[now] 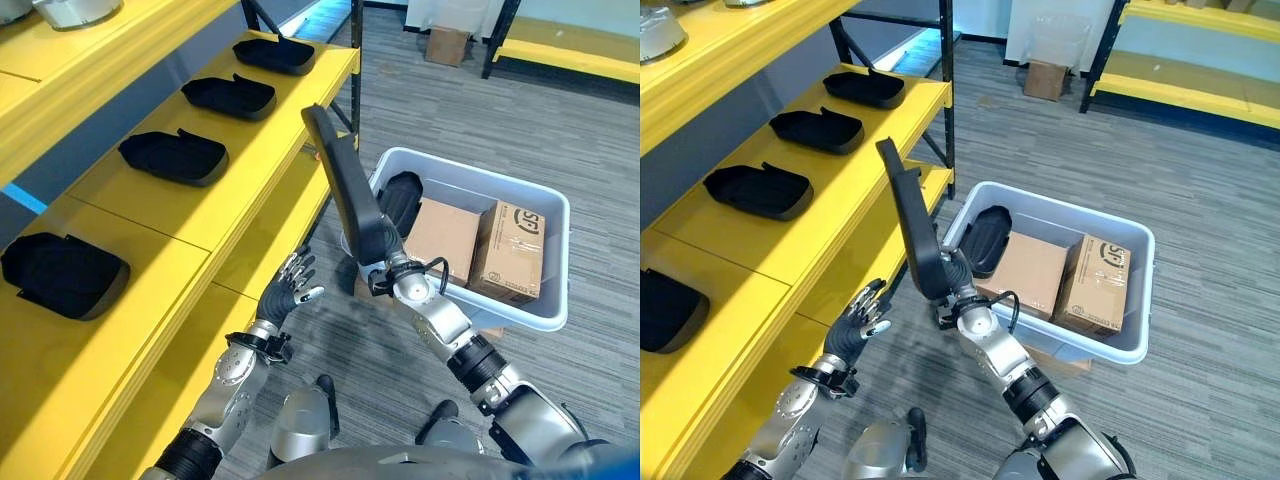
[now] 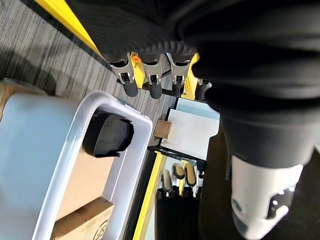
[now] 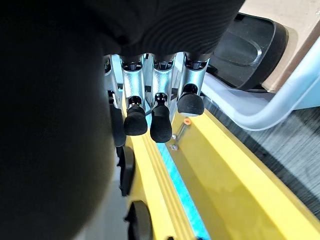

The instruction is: Move parts from the plastic box to the shelf.

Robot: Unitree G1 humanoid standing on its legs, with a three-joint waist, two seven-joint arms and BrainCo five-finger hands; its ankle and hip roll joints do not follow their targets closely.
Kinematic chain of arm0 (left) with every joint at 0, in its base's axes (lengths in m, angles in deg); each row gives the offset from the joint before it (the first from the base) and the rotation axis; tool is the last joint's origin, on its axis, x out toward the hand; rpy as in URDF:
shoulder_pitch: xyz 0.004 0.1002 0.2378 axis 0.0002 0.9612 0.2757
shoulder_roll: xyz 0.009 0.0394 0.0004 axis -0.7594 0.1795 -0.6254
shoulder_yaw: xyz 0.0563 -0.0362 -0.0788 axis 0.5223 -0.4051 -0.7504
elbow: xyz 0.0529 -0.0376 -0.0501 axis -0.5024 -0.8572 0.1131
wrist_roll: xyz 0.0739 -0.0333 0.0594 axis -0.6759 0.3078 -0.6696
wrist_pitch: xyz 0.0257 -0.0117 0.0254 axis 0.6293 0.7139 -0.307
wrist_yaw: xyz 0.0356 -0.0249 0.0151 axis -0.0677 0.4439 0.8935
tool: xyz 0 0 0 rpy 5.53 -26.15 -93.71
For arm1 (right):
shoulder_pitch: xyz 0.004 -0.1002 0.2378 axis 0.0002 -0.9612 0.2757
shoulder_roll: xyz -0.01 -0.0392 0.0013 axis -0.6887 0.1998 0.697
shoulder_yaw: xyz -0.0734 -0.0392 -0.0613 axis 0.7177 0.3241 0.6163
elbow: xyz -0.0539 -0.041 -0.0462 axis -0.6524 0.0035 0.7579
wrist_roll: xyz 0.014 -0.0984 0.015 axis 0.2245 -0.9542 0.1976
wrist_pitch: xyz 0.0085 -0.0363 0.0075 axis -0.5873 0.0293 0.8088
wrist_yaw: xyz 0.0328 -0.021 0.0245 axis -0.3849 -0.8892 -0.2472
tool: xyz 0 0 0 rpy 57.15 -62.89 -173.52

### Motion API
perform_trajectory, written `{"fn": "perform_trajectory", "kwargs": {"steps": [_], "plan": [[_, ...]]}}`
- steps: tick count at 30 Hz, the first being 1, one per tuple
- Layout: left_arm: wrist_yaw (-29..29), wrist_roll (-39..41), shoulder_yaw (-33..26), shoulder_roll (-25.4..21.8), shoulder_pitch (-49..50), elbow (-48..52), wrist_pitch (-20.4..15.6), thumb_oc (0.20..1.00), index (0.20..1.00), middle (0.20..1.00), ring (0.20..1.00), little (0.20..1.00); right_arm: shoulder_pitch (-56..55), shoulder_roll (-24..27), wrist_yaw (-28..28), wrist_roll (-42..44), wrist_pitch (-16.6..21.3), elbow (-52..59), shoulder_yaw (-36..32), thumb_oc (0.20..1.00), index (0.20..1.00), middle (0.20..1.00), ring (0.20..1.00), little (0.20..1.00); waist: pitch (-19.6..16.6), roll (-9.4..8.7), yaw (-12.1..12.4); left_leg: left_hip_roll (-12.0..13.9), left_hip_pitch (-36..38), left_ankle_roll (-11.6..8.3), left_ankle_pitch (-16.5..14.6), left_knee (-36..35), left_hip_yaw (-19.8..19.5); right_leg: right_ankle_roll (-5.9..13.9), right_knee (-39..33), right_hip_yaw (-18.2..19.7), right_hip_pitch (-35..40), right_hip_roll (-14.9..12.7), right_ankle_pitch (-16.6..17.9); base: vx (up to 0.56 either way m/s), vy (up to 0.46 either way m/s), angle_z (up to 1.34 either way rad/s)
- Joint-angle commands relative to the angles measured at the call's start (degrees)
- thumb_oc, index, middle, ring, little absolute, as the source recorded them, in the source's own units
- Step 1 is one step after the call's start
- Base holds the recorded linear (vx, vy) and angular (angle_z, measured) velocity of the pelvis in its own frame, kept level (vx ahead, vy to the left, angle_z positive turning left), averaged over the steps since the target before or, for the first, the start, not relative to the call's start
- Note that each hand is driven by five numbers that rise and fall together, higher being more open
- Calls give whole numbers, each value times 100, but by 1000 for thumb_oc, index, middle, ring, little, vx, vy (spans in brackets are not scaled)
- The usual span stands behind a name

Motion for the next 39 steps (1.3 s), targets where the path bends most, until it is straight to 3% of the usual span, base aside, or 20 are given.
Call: {"fn": "perform_trajectory", "kwargs": {"steps": [1, 2, 3, 5, 10, 11, 12, 13, 15, 17, 21, 25, 26, 29, 31, 33, 37, 39], "plan": [[-76, -23, 32, -178, -24, 640, -162, 1000, 1000, 1000, 1000, 1000, 460, 177, 87, -145, 474, 719, -282, 200, 200, 200, 200, 200, 86, -7, 121, -218, 93, -108, 187, -589, -637, -10, -382, 349, 572, 1126, -763, 6, -56, 125], [-202, -19, 8, -143, 55, 609, -115, 1000, 1000, 1000, 1000, 1000, 444, 263, 107, -226, 453, 685, -260, 200, 200, 200, 200, 200, 5, -51, 63, -428, 6, -123, 281, -644, -1048, -237, -472, 711, 512, 1696, -898, 28, -139, 174], [-328, -25, -4, -104, 137, 547, -73, 1000, 1000, 1000, 1000, 1000, 417, 293, 35, -267, 480, 564, -325, 200, 200, 200, 200, 200, -70, -117, 11, -634, -75, -112, 284, -605, -1462, -359, -681, 1054, 527, 2005, -908, 52, -207, 163], [-620, -53, -162, -97, 213, 419, 21, 1000, 1000, 1000, 1000, 1000, 461, 440, -178, -261, 600, 339, -479, 200, 200, 200, 200, 200, -170, -153, 44, -720, -15, -99, 318, -669, -1703, -355, -1035, 1133, 574, 2033, -738, -58, -217, 148], [-894, -63, -269, -25, 100, 287, 46, 1000, 1000, 1000, 1000, 1000, 584, 459, -239, -345, 645, 223, -491, 200, 200, 200, 200, 200, -148, -72, 58, -721, -57, -150, 447, -873, -1750, -314, -1287, 1104, 532, 1990, -613, -137, -106, 38], [-1058, -162, -306, 16, 172, 284, 153, 1000, 1000, 1000, 1000, 1000, 317, 481, -214, -385, 589, 418, -558, 200, 200, 200, 200, 200, -199, -41, -68, -621, 41, -191, 359, -799, -1104, -266, -1444, 749, 660, 1866, -542, -25, -85, 29], [-1142, -183, -299, 23, 176, 289, 198, 1000, 1000, 1000, 1000, 1000, 231, 504, -168, -412, 554, 486, -599, 200, 200, 200, 200, 200, -208, -44, -133, -540, 74, -214, 314, -711, -792, -265, -1455, 634, 681, 1794, -528, -12, -57, 72], [-1145, -184, -298, 24, 180, 293, 199, 1000, 1000, 1000, 1000, 1000, 208, 510, -173, -423, 547, 506, -607, 200, 200, 200, 200, 200, -205, -42, -151, -522, 79, -220, 292, -678, -737, -266, -1458, 607, 694, 1781, -528, -36, 41, 116], [-1207, -111, -278, 80, 220, 247, 141, 1000, 1000, 1000, 1000, 1000, 145, 559, -312, -478, 568, 476, -650, 200, 200, 200, 200, 200, -183, -82, -242, -312, 32, -302, 122, -190, -543, -307, -1361, 536, 709, 1587, -541, -63, 92, 101], [-1217, -129, -286, 102, 246, 257, 64, 1000, 1000, 1000, 1000, 1000, 228, 555, -396, -564, 527, 468, -655, 200, 200, 200, 200, 200, -168, -85, -269, -65, 8, -381, 178, 105, -456, -357, -1219, 490, 669, 1466, -593, -80, 156, 27], [-1230, 21, -380, 148, 258, 264, 9, 1000, 1000, 1000, 1000, 1000, 407, 560, -552, -602, 425, 422, -585, 200, 200, 200, 200, 200, -209, -17, -300, 652, 172, -585, 728, 168, -490, -468, -640, 385, 499, 1249, -873, -66, 256, 26], [-1203, 82, -402, 204, 247, 206, -104, 1000, 1000, 1000, 1000, 1000, 620, 562, -641, -505, 392, 388, -448, 200, 200, 200, 200, 200, -288, 51, -320, 1405, 328, -836, 1539, -128, -717, -566, 105, 286, 149, 988, -1160, -65, 428, 1], [-1167, 145, -375, 196, 186, 209, -63, 1000, 1000, 1000, 1000, 1000, 698, 577, -658, -493, 416, 382, -441, 200, 200, 200, 200, 200, -290, 95, -376, 1525, 524, -921, 1434, -277, -545, -499, 502, 190, 66, 760, -1359, -31, 463, -7], [-1061, 75, -265, 165, 49, 207, -9, 1000, 1000, 1000, 1000, 1000, 793, 574, -628, -489, 453, 387, -406, 200, 200, 200, 200, 200, -264, 170, -390, 1509, 631, -987, 1450, -363, -450, -488, 813, 94, 44, 550, -1491, -40, 427, 53], [-959, 26, -133, 138, -32, 256, 73, 1000, 1000, 1000, 1000, 1000, 897, 561, -533, -428, 392, 314, -383, 200, 200, 200, 200, 200, -226, 254, -341, 1369, 531, -921, 1403, -278, -478, -490, 713, 0, 137, 462, -1364, -43, 387, 75], [-928, 30, -90, 126, -29, 314, 138, 1000, 1000, 1000, 1000, 1000, 993, 523, -501, -453, 253, 239, -367, 200, 200, 200, 200, 200, -205, 358, -279, 1138, 557, -876, 1197, -292, -453, -342, 485, -1, 288, 352, -1184, 4, 408, 42], [-988, 71, -108, 63, 57, 400, 131, 1000, 1000, 1000, 1000, 1000, 990, 451, -444, -632, 208, 243, -339, 200, 200, 200, 200, 200, -192, 415, -207, 944, 602, -807, 940, -385, -372, -179, 160, 9, 451, 282, -969, 14, 238, 30], [-1010, 91, -171, -45, 180, 491, 142, 1000, 1000, 1000, 1000, 1000, 975, 331, -360, -807, 94, 225, -310, 200, 200, 200, 200, 200, -184, 326, -85, 747, 745, -675, 471, -550, -204, 12, -165, -97, 627, 102, -634, 48, 288, 11]]}}
